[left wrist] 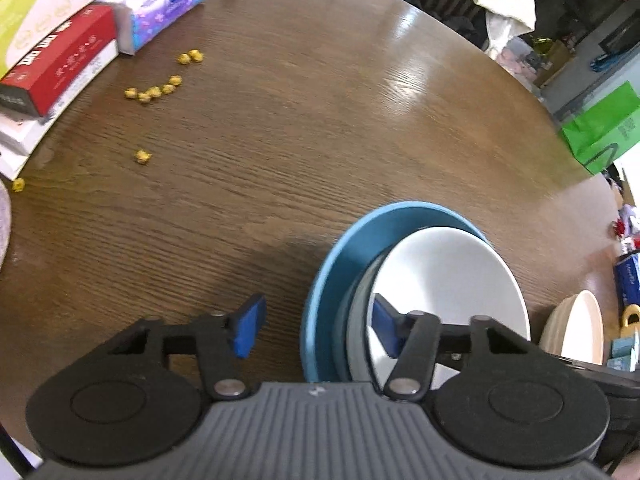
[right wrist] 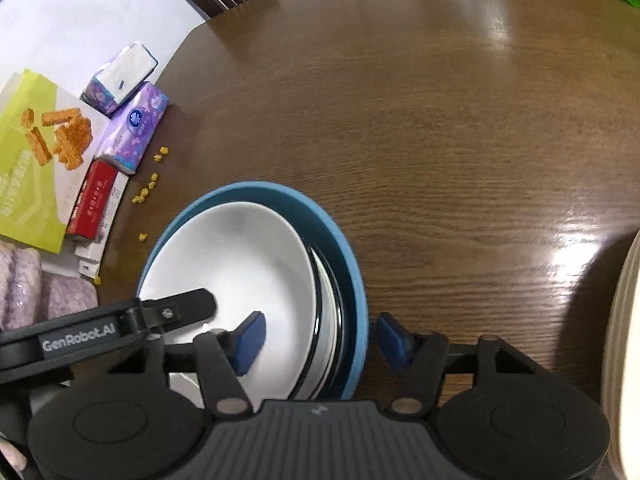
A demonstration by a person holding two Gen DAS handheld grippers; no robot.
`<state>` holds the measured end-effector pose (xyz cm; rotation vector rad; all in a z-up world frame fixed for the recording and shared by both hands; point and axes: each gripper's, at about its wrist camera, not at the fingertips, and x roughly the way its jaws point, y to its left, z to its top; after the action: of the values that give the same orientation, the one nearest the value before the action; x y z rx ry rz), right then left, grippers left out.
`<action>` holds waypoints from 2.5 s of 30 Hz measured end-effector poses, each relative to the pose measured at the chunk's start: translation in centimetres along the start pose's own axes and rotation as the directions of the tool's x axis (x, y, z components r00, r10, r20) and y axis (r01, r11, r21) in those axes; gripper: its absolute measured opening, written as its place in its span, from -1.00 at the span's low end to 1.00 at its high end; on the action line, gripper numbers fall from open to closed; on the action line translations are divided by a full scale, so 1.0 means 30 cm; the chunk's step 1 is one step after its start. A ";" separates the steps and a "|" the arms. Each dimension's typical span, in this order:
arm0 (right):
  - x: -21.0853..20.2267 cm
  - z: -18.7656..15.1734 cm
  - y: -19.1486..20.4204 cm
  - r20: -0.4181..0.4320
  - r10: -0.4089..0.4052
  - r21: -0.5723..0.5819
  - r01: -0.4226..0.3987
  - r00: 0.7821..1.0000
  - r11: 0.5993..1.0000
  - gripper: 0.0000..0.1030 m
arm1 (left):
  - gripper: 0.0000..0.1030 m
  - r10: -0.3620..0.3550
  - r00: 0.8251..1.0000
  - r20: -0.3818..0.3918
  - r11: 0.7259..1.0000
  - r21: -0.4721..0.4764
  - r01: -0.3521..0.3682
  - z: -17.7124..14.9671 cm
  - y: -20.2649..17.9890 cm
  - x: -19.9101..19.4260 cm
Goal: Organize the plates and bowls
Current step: 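Lower both grippers onto the blue bowl rim and close them, then lift the stacked blue bowl with both grippers and carry it over the cream plates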
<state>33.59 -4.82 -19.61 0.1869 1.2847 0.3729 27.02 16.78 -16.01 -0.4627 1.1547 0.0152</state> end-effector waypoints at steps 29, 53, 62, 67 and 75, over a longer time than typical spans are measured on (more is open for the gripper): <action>-0.010 -0.027 -0.031 0.051 0.055 0.103 -0.060 0.997 0.993 -0.01 | -0.16 -0.066 0.998 0.002 0.998 -0.023 0.066 0.006 -0.001 0.028; -0.033 -0.025 -0.047 0.071 0.076 0.088 -0.082 0.995 0.993 -0.13 | -0.21 -0.046 0.999 0.028 0.999 0.009 0.046 -0.016 -0.022 0.020; -0.033 -0.032 -0.044 0.083 0.077 0.065 -0.083 0.994 0.994 -0.14 | -0.21 -0.044 0.998 0.039 0.999 0.032 0.043 -0.021 -0.031 0.015; -0.036 -0.033 -0.044 0.085 0.080 0.058 -0.085 0.993 0.995 -0.14 | -0.21 -0.045 0.998 0.040 0.998 0.033 0.044 -0.024 -0.033 0.013; -0.039 -0.036 -0.051 0.092 0.086 0.067 -0.092 0.992 0.994 -0.15 | -0.21 -0.049 0.998 0.042 0.998 0.034 0.048 -0.025 -0.036 0.011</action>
<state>32.54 -6.74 -19.36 0.3181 1.2050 0.3913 26.77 15.45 -16.17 -0.4593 1.0996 -0.0357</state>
